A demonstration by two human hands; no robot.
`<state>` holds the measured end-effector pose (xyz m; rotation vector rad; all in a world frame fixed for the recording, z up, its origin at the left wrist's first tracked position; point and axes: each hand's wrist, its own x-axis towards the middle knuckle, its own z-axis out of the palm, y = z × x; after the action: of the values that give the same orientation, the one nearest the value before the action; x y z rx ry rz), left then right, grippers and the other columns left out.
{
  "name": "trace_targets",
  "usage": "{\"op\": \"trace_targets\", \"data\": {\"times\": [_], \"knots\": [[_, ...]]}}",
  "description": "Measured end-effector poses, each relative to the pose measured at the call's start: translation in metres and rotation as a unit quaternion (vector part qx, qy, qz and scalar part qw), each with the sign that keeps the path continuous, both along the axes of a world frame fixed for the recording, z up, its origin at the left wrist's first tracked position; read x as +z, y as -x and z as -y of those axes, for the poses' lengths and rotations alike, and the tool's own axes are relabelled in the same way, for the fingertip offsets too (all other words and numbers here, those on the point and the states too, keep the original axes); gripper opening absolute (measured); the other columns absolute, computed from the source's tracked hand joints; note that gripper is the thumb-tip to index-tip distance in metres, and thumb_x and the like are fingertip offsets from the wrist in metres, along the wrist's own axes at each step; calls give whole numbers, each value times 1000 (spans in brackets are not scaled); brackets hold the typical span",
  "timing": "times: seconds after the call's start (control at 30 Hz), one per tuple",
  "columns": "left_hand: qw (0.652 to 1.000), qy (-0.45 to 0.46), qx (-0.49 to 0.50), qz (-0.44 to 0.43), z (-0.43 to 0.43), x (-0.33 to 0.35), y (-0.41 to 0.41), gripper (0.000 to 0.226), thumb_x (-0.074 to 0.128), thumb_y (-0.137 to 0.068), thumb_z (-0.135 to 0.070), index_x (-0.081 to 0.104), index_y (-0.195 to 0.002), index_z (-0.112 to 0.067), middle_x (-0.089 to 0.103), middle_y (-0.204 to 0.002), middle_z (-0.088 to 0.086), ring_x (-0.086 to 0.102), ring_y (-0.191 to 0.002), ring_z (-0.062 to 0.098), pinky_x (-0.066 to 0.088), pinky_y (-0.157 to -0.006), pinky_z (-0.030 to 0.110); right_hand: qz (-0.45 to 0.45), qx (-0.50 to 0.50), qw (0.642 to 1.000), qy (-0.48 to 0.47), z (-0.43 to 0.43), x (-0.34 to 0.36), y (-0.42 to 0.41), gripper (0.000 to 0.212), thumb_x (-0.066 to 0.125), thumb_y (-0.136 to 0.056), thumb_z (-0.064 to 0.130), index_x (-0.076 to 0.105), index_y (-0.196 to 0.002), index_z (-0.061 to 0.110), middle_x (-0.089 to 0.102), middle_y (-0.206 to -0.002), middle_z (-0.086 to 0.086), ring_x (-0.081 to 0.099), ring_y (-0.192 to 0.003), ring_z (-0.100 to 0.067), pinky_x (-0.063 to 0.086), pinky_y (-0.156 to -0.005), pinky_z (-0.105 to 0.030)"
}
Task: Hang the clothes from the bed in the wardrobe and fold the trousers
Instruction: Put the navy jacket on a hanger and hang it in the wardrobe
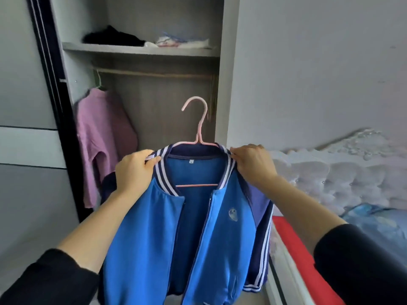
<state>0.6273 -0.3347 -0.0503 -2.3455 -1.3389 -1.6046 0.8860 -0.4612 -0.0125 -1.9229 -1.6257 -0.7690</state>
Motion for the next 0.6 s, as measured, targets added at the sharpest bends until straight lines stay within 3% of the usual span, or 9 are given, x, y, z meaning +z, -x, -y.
{"op": "trace_targets", "data": {"times": [0.1, 0.13, 0.17, 0.2, 0.3, 0.37, 0.4, 0.5, 0.6], "knots": [[999, 21, 41, -21, -41, 1, 18, 34, 62, -90, -21, 49, -62, -5, 46, -52, 8, 45, -59, 38, 38, -54, 38, -121, 53, 991, -36, -47, -8, 25, 32, 51, -94, 24, 63, -69, 8, 58, -67, -10, 50, -70, -30, 35, -61, -36], [999, 22, 43, -13, -56, -1, 23, 33, 62, -90, -21, 51, -63, -4, 47, -53, 10, 45, -60, 38, 39, -54, 40, -194, 72, 977, -45, -64, -10, 31, 42, 52, -94, 30, 54, -63, 2, 49, -57, -8, 43, -61, -28, 33, -57, -36], [999, 24, 40, -2, -70, -3, 28, 30, 62, -90, -20, 55, -67, -2, 51, -56, 13, 47, -61, 39, 41, -56, 41, -253, 93, 962, -44, -81, -11, 33, 50, 52, -93, 36, 47, -52, 9, 41, -52, -9, 36, -57, -27, 32, -56, -36], [999, 23, 38, 5, -87, -6, 32, 26, 62, -90, -20, 59, -71, -2, 56, -59, 15, 50, -63, 39, 43, -58, 43, -281, 109, 953, -28, -102, -11, 32, 52, 52, -92, 40, 51, -54, 5, 42, -51, -10, 36, -57, -27, 35, -56, -35], [999, 20, 28, 2, -131, -15, 38, 23, 64, -88, -18, 63, -71, -3, 55, -57, 13, 48, -59, 34, 42, -58, 43, -280, 163, 946, 23, -158, -8, 28, 18, 61, -87, 31, 72, -81, 18, 66, -81, -2, 58, -75, -19, 46, -73, -31], [999, 37, 24, -1, -168, -17, 33, 26, 65, -87, -17, 60, -66, -3, 49, -55, 16, 39, -56, 27, 39, -56, 42, -293, 227, 924, 97, -207, -6, 32, 22, 62, -89, 23, 73, -107, 16, 70, -104, 0, 60, -92, -13, 46, -89, -29], [999, 44, 24, -2, -188, -18, 31, 30, 65, -87, -16, 55, -63, -3, 46, -55, 17, 35, -56, 23, 37, -54, 41, -289, 238, 916, 142, -231, -6, 37, 22, 59, -92, 22, 72, -108, 15, 70, -105, -1, 60, -94, -14, 45, -91, -30], [999, 46, 11, 9, -238, -18, 25, 38, 66, -86, -15, 41, -59, -6, 31, -55, 11, 23, -58, 17, 27, -53, 34, -270, 246, 909, 199, -296, -4, 50, 24, 54, -94, 21, 62, -76, 6, 55, -67, -4, 46, -65, -18, 39, -68, -32], [997, 74, -10, 26, -287, -18, 23, 35, 67, -86, -18, 46, -60, -6, 38, -57, 16, 24, -60, 16, 26, -54, 32, -273, 246, 907, 204, -347, 4, 56, 35, 58, -92, 18, 45, -62, 3, 34, -59, -2, 28, -57, -14, 26, -55, -28]]}}
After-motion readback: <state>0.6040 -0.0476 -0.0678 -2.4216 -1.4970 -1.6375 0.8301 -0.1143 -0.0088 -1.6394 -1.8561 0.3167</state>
